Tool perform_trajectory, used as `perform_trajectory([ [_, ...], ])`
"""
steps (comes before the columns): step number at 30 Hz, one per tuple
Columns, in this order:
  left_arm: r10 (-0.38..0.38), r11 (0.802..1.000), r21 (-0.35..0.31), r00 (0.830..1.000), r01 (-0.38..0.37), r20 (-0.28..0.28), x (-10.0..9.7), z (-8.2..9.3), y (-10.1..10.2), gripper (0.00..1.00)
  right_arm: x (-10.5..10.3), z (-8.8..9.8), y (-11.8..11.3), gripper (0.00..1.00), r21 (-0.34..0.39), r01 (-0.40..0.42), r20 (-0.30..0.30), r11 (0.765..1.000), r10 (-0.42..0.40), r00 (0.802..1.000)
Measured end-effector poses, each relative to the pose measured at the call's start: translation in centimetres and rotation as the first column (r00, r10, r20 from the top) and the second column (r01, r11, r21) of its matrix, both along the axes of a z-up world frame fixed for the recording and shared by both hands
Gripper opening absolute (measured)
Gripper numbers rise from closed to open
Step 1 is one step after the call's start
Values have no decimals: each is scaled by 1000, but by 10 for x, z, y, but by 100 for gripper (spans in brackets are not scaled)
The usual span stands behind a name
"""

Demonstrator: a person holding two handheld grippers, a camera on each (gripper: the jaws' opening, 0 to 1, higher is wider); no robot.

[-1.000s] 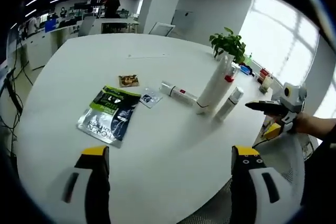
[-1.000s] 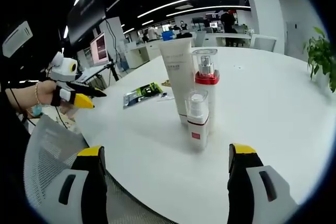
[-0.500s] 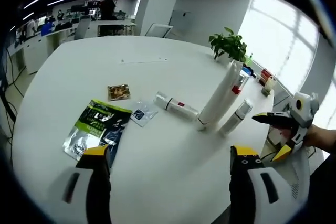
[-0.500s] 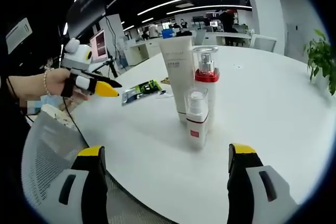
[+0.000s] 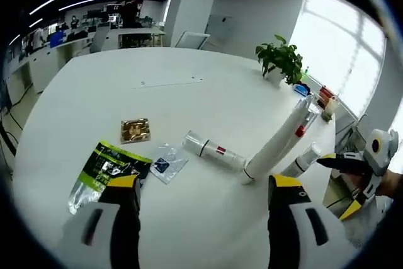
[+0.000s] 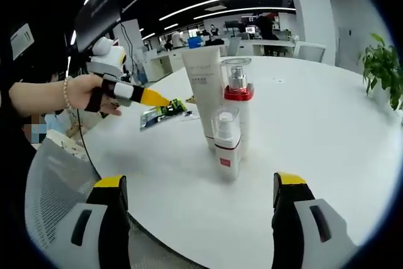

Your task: Arrange the skincare products in the storage area until every visible bottle or jar stands upright without overlapping.

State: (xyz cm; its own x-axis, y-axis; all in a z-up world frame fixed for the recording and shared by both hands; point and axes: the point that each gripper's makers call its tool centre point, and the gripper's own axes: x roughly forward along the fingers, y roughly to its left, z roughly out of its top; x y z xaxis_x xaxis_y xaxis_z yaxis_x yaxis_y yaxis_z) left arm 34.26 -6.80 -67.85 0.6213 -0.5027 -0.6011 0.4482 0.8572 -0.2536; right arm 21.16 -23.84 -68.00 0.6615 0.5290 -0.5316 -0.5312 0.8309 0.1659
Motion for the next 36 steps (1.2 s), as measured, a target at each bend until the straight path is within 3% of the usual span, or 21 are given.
perform_trajectory([
  [7,15,1000,-20,1000,-15,-15,26,-11,-19,62,2,0,-4,95,5,25,-1,1000,-25,1000],
  [15,4,1000,-16,1000,-4,5,43,-16,-38,58,3,-1,-8,94,14,49,-8,999,-49,999],
  [24,-14,999,48,1000,15,-24,52,-31,-53,48,4,-1,-12,93,21,74,-13,997,-74,997],
  [30,-20,994,104,1000,22,-21,57,-38,-60,48,5,-2,-14,93,23,87,-18,996,-87,996],
  [36,-51,975,216,999,47,11,68,-46,-61,48,5,-3,-15,92,27,93,-23,995,-93,995],
])
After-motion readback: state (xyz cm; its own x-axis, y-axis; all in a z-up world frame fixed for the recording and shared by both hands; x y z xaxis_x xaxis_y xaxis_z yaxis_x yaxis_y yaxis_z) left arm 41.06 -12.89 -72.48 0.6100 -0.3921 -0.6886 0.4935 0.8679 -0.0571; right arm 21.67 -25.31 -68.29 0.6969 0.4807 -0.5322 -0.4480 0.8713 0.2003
